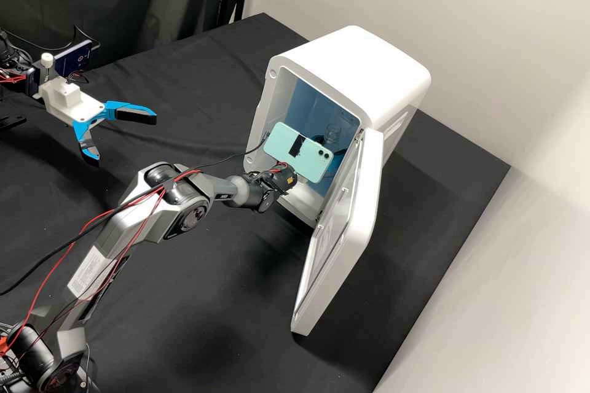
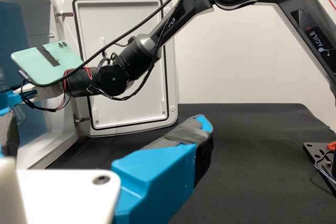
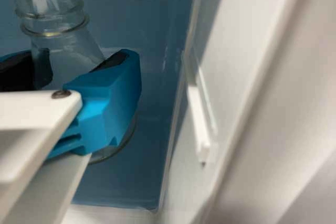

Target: Place the flask in the incubator

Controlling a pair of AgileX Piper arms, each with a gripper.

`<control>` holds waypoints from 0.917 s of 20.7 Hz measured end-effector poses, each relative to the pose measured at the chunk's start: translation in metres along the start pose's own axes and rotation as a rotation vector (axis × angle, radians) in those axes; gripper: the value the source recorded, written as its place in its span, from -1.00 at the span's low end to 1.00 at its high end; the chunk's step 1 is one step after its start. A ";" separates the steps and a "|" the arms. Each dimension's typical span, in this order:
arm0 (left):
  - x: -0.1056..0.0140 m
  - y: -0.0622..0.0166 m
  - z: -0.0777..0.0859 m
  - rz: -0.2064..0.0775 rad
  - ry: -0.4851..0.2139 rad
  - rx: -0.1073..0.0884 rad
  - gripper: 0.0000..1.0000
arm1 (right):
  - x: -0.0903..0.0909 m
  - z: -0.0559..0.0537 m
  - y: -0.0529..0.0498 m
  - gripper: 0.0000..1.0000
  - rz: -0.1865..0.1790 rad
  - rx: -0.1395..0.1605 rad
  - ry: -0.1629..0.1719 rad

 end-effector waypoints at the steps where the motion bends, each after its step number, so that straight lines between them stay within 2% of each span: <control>1: 0.000 0.0000 0.000 0.000 0.000 0.000 1.00 | 0.000 0.000 0.000 -1.00 0.000 0.000 0.000; 7: 0.000 0.0000 0.000 0.000 0.000 0.000 1.00 | 0.000 -0.001 -0.001 -1.00 -0.001 -0.002 0.001; 10: 0.000 0.0000 0.000 0.000 0.000 0.000 1.00 | 0.001 -0.001 -0.008 -1.00 -0.017 -0.008 0.002; 13: 0.000 0.0000 0.000 0.000 0.000 0.000 1.00 | 0.003 0.003 -0.023 -1.00 -0.047 -0.016 -0.006; 16: 0.000 0.0000 0.000 0.000 0.000 0.000 1.00 | 0.004 0.008 -0.031 -1.00 -0.064 -0.016 -0.018; 19: 0.000 0.0000 0.000 0.000 0.000 0.000 1.00 | 0.004 0.010 -0.033 -1.00 -0.062 -0.016 -0.016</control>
